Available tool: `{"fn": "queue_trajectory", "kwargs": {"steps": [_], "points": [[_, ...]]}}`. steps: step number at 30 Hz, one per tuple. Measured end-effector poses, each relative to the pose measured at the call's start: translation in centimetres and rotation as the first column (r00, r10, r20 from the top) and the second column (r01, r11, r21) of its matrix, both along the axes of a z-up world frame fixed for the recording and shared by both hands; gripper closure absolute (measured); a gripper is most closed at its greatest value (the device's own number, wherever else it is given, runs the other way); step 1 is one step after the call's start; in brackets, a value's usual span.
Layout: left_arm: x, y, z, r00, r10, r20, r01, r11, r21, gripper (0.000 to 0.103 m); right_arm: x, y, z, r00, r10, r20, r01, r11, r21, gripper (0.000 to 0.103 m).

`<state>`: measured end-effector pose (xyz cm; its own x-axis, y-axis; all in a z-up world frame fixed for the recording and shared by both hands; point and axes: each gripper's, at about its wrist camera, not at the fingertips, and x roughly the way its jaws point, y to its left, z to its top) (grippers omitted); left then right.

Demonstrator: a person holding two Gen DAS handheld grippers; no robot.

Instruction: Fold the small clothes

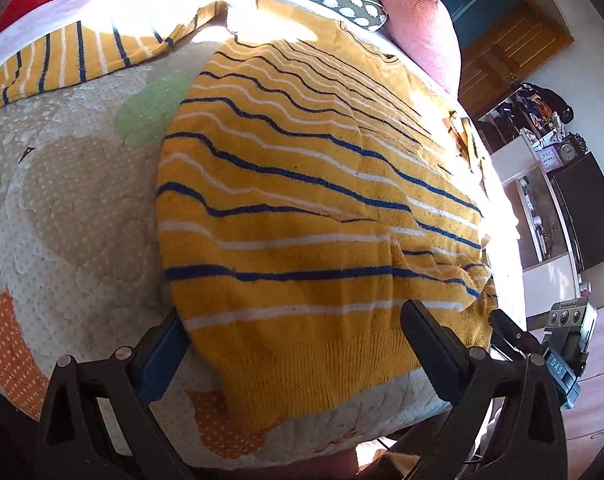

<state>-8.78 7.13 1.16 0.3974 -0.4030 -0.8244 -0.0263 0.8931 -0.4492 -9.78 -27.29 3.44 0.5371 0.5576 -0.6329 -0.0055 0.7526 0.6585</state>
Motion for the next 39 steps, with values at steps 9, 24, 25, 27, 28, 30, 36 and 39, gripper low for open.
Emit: {"fn": "queue_trajectory", "kwargs": {"steps": [9,24,25,27,28,30,36,39], "points": [[-1.3,2.1,0.5,0.995,0.043,-0.090,-0.047,0.998,-0.039,0.095,-0.2,0.0,0.2,1.000,0.004,0.011,-0.005,0.998,0.070,0.095],[-6.4,0.8,1.9,0.996,0.015,-0.085,-0.013,1.000,0.025,0.095,-8.5,-1.2,-1.4,0.996,0.062,-0.064,-0.054,0.991,0.125,0.097],[-6.5,0.9,1.7,0.996,0.018,-0.088,-0.016,0.999,0.030,0.095,-8.9,-1.4,-1.8,0.995,0.062,-0.074,-0.052,0.990,0.134,0.097],[-6.6,1.0,1.3,0.996,0.026,-0.089,-0.022,0.999,0.044,0.095,-9.6,-1.6,-2.2,0.994,0.065,-0.086,-0.053,0.990,0.132,0.097],[-6.7,1.1,1.2,0.996,0.030,-0.087,-0.025,0.998,0.052,0.094,-9.9,-1.7,-2.3,0.993,0.066,-0.094,-0.054,0.991,0.122,0.096],[-6.9,1.1,1.2,0.996,0.029,-0.083,-0.024,0.998,0.058,0.093,-10.3,-1.8,-2.3,0.992,0.064,-0.107,-0.055,0.995,0.086,0.096],[-9.0,2.4,3.1,0.999,0.046,-0.015,-0.044,0.989,0.144,0.091,-10.7,-3.9,-0.4,0.997,0.008,-0.073,-0.005,0.999,0.042,0.093],[-9.7,3.1,4.5,0.997,0.067,0.044,-0.074,0.978,0.197,0.075,-10.1,-5.2,0.8,0.998,-0.050,-0.049,0.050,0.999,0.014,0.079]]}}
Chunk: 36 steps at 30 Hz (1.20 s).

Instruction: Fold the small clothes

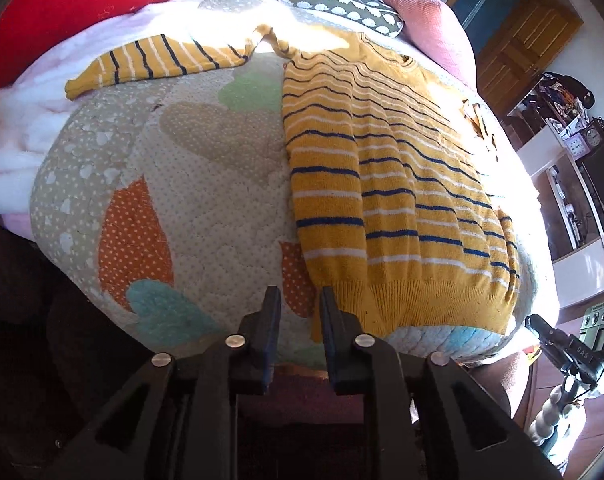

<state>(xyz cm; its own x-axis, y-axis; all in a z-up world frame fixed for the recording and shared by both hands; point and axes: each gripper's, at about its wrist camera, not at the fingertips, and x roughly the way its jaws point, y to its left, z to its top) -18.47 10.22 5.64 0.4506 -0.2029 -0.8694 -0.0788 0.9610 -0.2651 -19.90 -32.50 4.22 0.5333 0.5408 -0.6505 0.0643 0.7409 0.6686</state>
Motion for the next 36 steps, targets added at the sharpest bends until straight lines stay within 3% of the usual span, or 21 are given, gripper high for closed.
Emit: {"fn": "queue_trajectory", "kwargs": {"steps": [2,5,9,12,21,27,31,32,33,34,36], "points": [[-0.3,0.1,1.0,0.999,0.012,0.044,-0.014,0.999,0.046,0.062,0.6,-0.7,0.4,0.999,-0.035,0.003,0.035,0.999,-0.002,0.069],[-0.2,-0.6,2.5,0.995,-0.014,0.101,0.001,0.993,0.120,0.054,1.8,-1.3,1.1,0.998,-0.060,0.019,0.060,0.998,-0.005,0.067],[1.0,-3.0,3.8,0.983,-0.096,0.159,0.065,0.980,0.190,0.034,4.4,-2.3,2.2,0.993,-0.108,0.056,0.110,0.994,-0.024,0.057],[2.4,-5.2,3.7,0.976,-0.154,0.153,0.119,0.970,0.213,0.034,6.9,-4.0,2.1,0.985,-0.163,0.060,0.162,0.987,0.007,0.056],[5.8,-10.7,1.6,0.960,-0.268,0.076,0.253,0.954,0.161,0.034,15.5,-12.7,1.0,0.933,-0.360,0.022,0.359,0.932,0.039,0.056],[6.9,-12.1,1.6,0.957,-0.280,0.075,0.265,0.951,0.160,0.034,21.7,-18.1,-2.0,0.870,-0.487,-0.080,0.493,0.859,0.134,0.056],[7.3,-10.7,1.8,0.966,-0.244,0.084,0.231,0.962,0.144,0.034,23.6,-20.0,-1.9,0.806,-0.588,-0.070,0.590,0.785,0.188,0.056],[7.5,-10.2,1.7,0.970,-0.231,0.080,0.219,0.966,0.135,0.034,24.1,-20.0,-1.5,0.802,-0.595,-0.056,0.595,0.786,0.169,0.060],[7.6,-9.5,1.6,0.973,-0.218,0.075,0.208,0.970,0.123,0.034,24.7,-19.8,-0.9,0.802,-0.595,-0.047,0.596,0.794,0.122,0.086],[7.7,-8.9,1.5,0.976,-0.206,0.072,0.198,0.974,0.110,0.034,25.4,-19.3,0.2,0.809,-0.587,-0.028,0.587,0.808,0.047,0.096],[8.0,-7.7,1.2,0.980,-0.185,0.068,0.179,0.980,0.086,0.034,26.6,-17.3,3.0,0.850,-0.525,0.044,0.527,0.847,-0.071,0.096]]}}
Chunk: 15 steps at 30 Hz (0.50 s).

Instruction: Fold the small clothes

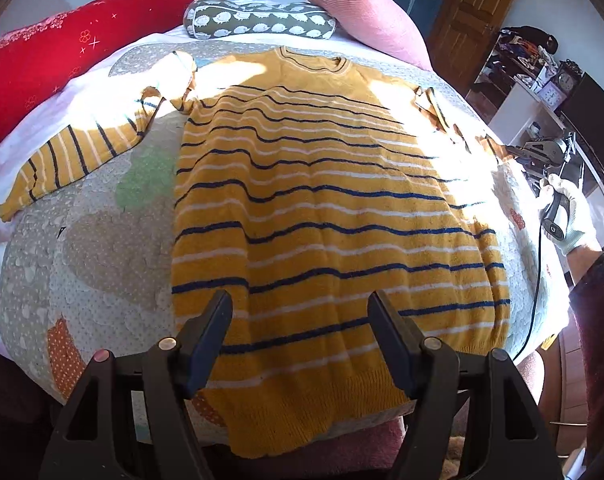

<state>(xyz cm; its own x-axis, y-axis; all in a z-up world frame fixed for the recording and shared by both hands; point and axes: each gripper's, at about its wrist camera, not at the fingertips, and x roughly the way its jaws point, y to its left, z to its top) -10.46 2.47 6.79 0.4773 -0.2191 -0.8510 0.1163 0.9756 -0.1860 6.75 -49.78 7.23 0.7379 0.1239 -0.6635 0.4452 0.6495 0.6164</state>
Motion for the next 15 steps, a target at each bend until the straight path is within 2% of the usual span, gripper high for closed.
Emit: {"fn": "queue_trajectory", "kwargs": {"steps": [2,4,6,8,9,11,12,13,14,15], "points": [[0.3,1.1,-0.3,1.000,0.019,-0.001,-0.019,1.000,-0.014,0.034,1.2,3.6,3.2,0.994,0.102,0.030,-0.099,0.989,-0.108,0.096],[0.8,2.1,-0.5,0.999,0.048,-0.006,-0.048,0.999,-0.021,0.034,2.0,8.4,5.9,0.971,0.230,0.058,-0.217,0.960,-0.178,0.096],[1.2,3.0,-0.7,0.997,0.077,-0.018,-0.078,0.996,-0.049,0.034,2.9,13.8,7.4,0.927,0.368,0.075,-0.347,0.915,-0.207,0.096],[1.4,3.9,-0.8,0.995,0.099,-0.032,-0.101,0.991,-0.088,0.034,3.6,19.7,7.8,0.865,0.496,0.070,-0.470,0.852,-0.229,0.096],[1.4,4.3,-0.8,0.993,0.108,-0.038,-0.111,0.988,-0.103,0.034,4.0,22.4,7.6,0.831,0.553,0.066,-0.527,0.819,-0.227,0.095],[1.5,5.0,-0.6,0.991,0.124,-0.045,-0.129,0.984,-0.122,0.034,4.8,27.6,6.3,0.741,0.668,0.070,-0.651,0.739,-0.172,0.091],[1.6,5.3,-0.4,0.990,0.132,-0.043,-0.136,0.983,-0.125,0.034,5.1,29.7,5.4,0.702,0.708,0.075,-0.697,0.705,-0.132,0.078],[1.8,5.6,-0.2,0.989,0.140,-0.040,-0.144,0.982,-0.123,0.034,4.7,31.4,4.4,0.666,0.742,0.079,-0.737,0.671,-0.081,0.071],[2.1,5.8,0.1,0.989,0.147,-0.034,-0.150,0.981,-0.122,0.034,4.7,32.7,3.7,0.637,0.765,0.091,-0.766,0.642,-0.031,0.067],[2.4,6.0,0.4,0.988,0.150,-0.030,-0.152,0.981,-0.121,0.033,4.6,33.5,3.4,0.623,0.774,0.115,-0.779,0.627,0.002,0.067]]}}
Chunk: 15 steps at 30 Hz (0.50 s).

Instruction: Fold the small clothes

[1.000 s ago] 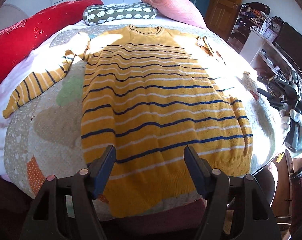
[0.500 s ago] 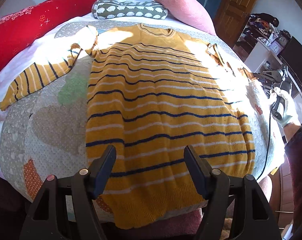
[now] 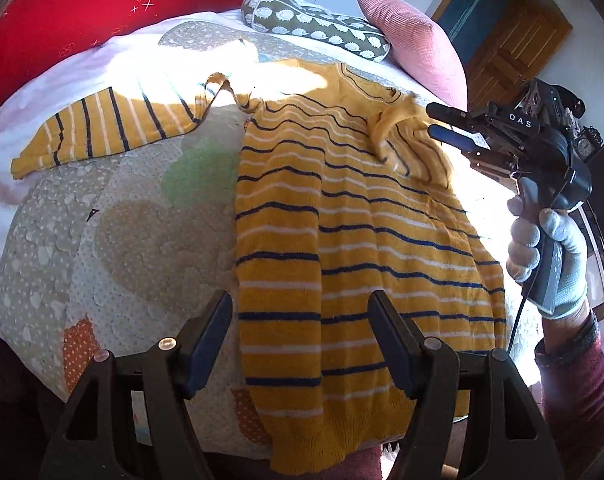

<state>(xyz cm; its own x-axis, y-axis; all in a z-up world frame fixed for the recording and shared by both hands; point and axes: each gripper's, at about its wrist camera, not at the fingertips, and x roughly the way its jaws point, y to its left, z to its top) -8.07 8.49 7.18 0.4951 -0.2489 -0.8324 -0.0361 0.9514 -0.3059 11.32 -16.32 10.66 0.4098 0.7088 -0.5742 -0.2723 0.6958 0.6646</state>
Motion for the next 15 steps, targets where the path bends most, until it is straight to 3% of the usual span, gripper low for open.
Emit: {"fn": "queue_trajectory", "kwargs": {"steps": [4,10,15], "points": [[2.2,0.5,1.0,1.000,0.001,0.001,-0.001,1.000,-0.027,0.031,-2.2,-2.3,-0.3,0.997,-0.073,-0.015,0.074,0.992,0.101,0.057],[9.4,-1.6,1.3,0.999,-0.037,0.031,0.036,0.999,0.014,0.029,-5.0,-10.3,-1.8,0.974,-0.216,-0.070,0.220,0.974,0.052,0.057],[18.1,-3.2,-2.1,0.994,-0.059,-0.088,0.053,0.996,-0.064,0.029,-6.3,-15.2,-3.9,0.939,-0.308,-0.154,0.329,0.935,0.134,0.056]]}}
